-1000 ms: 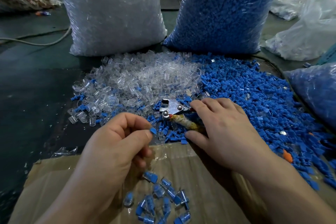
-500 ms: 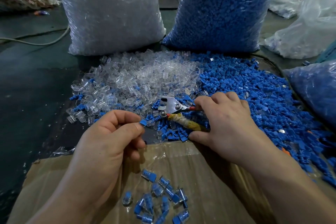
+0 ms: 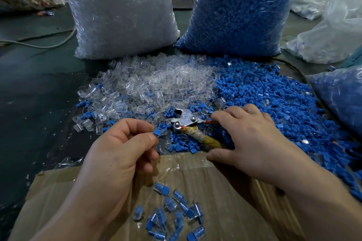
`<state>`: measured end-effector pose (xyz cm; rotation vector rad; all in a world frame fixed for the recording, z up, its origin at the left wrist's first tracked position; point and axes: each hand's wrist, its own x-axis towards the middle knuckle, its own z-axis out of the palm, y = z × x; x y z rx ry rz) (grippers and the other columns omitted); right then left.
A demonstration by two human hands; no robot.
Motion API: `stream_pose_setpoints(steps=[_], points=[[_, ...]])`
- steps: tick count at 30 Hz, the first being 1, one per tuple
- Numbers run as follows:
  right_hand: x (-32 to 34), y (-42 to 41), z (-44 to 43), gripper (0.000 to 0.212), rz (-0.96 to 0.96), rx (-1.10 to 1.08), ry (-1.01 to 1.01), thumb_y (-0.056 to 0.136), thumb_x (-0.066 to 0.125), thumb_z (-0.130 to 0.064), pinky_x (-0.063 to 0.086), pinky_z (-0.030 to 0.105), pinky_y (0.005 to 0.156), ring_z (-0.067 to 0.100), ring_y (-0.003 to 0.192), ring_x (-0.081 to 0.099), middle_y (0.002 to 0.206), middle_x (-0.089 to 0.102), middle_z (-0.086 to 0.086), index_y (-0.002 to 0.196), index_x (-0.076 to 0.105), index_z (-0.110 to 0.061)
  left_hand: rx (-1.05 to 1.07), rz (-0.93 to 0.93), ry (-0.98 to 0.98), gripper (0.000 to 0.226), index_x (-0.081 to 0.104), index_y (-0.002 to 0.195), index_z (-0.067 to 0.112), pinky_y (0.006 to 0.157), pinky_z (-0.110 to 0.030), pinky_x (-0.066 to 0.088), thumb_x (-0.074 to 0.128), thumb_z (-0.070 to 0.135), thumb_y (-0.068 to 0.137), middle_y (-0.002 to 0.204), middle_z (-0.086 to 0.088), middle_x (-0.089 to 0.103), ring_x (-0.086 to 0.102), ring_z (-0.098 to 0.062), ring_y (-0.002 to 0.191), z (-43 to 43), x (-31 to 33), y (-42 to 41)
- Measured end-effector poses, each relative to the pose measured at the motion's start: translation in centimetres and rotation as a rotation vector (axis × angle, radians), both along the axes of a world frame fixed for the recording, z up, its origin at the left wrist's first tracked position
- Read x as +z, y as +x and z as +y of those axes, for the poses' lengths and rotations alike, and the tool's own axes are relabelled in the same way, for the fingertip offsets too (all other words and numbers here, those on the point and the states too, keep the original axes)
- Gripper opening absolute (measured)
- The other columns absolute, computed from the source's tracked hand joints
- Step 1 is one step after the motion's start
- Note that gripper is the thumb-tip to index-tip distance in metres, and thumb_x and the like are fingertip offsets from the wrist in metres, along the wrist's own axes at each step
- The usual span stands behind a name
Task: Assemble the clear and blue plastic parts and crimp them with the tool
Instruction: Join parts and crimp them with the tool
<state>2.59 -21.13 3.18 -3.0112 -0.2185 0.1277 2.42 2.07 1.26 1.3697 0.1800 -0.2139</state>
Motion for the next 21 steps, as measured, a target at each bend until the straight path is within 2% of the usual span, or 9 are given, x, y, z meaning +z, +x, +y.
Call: stream_pose_setpoints(steps=[3,6,11,13,14,17,19,21], points=[[0.0,0.0,0.3,0.069,-0.041,0.029,-0.026,0.080,0.054,-0.069,0.033,0.041,0.097,0.018,0.111,0.034,0.127,0.046,-0.012,0.138,0.030,-0.041,-0.001,-0.002,0.004,0.027,0.073,0.075,0.020,0.036,-0.024,0.043,0.062,0.000,0.088,0.061,-0.010,0.062,0.052,-0.016,0.045,0.0,0.0,0.0],[-0.1,0.2,0.6,0.060,-0.108,-0.007,-0.044,0.080,0.057,-0.052,0.036,0.039,0.092,0.019,0.100,0.035,0.114,0.050,-0.007,0.134,0.039,-0.034,-0.016,0.009,0.004,0.028,0.073,0.074,0.020,0.036,-0.024,0.043,0.061,0.000,0.090,0.062,-0.011,0.062,0.053,-0.016,0.045,0.1,0.0,0.1],[0.5,0.0,0.9,0.045,-0.248,-0.100,0.165,0.075,0.044,-0.046,0.038,0.033,0.076,0.015,0.089,0.039,0.094,0.047,-0.009,0.116,0.048,-0.029,-0.024,0.003,0.001,0.022,0.074,0.074,0.022,0.037,-0.026,0.044,0.065,0.006,0.085,0.062,-0.010,0.062,0.052,-0.017,0.045,0.2,-0.1,0.1],[0.9,-0.2,1.2,0.037,-0.346,-0.118,0.233,0.078,0.042,-0.046,0.034,0.030,0.068,0.012,0.085,0.039,0.090,0.045,-0.011,0.110,0.047,-0.029,-0.027,0.001,-0.032,0.007,0.074,0.077,0.021,0.040,-0.026,0.044,0.070,0.016,0.073,0.061,-0.011,0.061,0.050,-0.019,0.044,0.3,-0.1,0.0],[1.1,-0.4,1.4,0.033,-0.374,-0.107,0.243,0.080,0.044,-0.047,0.033,0.027,0.066,0.011,0.083,0.039,0.088,0.045,-0.012,0.108,0.047,-0.029,-0.027,-0.004,-0.044,0.011,0.073,0.079,0.021,0.041,-0.027,0.044,0.071,0.020,0.068,0.061,-0.011,0.061,0.049,-0.019,0.045,0.3,-0.1,0.0],[1.4,-1.2,1.7,0.032,-0.312,0.010,0.199,0.080,0.049,-0.047,0.034,0.018,0.068,0.006,0.082,0.045,0.091,0.047,-0.015,0.109,0.050,-0.032,-0.008,-0.047,-0.061,0.015,0.073,0.081,0.021,0.041,-0.026,0.043,0.070,0.022,0.067,0.063,-0.011,0.062,0.050,-0.019,0.046,0.3,0.0,0.0],[1.5,-1.6,1.9,0.039,-0.210,0.082,0.167,0.078,0.043,-0.051,0.039,0.021,0.069,0.005,0.084,0.047,0.095,0.049,-0.016,0.113,0.050,-0.034,0.010,-0.089,-0.057,0.011,0.073,0.079,0.021,0.038,-0.025,0.043,0.070,0.021,0.068,0.065,-0.011,0.065,0.053,-0.018,0.049,0.2,-0.1,0.1],[1.6,-1.9,2.1,0.048,-0.175,0.129,0.151,0.075,0.042,-0.052,0.038,0.025,0.069,0.009,0.084,0.049,0.096,0.052,-0.013,0.117,0.052,-0.032,0.029,-0.124,-0.052,0.010,0.073,0.078,0.022,0.038,-0.023,0.043,0.068,0.020,0.070,0.069,-0.010,0.068,0.056,-0.016,0.051,0.2,-0.1,0.2]])
